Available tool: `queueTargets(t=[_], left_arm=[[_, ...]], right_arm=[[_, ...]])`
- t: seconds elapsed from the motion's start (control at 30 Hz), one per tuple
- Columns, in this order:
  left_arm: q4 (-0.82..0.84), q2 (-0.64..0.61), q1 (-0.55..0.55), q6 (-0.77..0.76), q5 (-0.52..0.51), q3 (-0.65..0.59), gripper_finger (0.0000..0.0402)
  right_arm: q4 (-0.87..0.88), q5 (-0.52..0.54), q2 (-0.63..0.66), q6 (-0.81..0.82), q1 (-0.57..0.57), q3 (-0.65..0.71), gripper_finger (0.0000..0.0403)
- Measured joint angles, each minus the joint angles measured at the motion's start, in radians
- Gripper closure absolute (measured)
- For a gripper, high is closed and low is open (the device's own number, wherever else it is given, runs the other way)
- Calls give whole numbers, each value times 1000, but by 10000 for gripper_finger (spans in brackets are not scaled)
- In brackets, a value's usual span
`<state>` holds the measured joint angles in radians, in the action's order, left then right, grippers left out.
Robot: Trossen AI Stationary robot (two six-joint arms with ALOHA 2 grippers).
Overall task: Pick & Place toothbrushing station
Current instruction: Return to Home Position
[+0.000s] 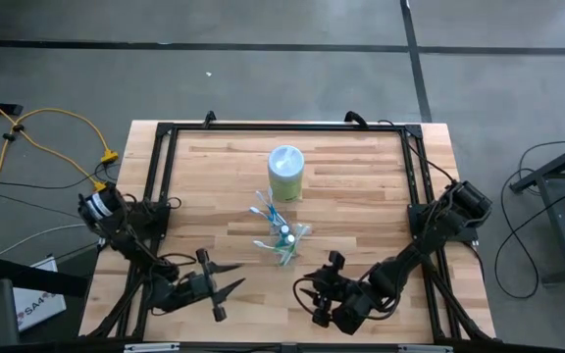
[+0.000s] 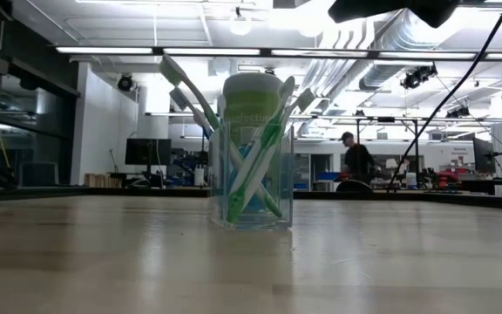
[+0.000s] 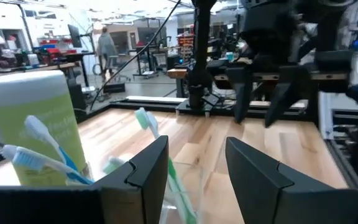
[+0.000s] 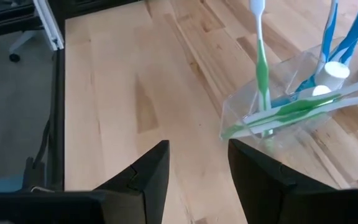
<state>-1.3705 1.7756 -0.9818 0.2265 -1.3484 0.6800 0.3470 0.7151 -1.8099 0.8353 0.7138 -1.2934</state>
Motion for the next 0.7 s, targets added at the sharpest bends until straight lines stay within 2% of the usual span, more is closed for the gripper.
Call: queueTargets(t=[0.17,0.3,0.4,0.53,0.7], left_arm=[[7,0,-46,43,-25,0,245],[13,0,-81,-25,-25,0,245],[-11,-2,-96,-17,-41,0,245],[-84,-31,-96,30,-118,-2,245],[-91,-87,-104,153,-145,-3,245]], right_arm=[[-31,9,0,-16,-14,0,247],[-106,18,0,-108,-30,0,247],[-167,11,11,-170,-49,0,247],[-193,-63,66,-203,-85,0,247],[-196,-120,167,-280,-112,0,247]])
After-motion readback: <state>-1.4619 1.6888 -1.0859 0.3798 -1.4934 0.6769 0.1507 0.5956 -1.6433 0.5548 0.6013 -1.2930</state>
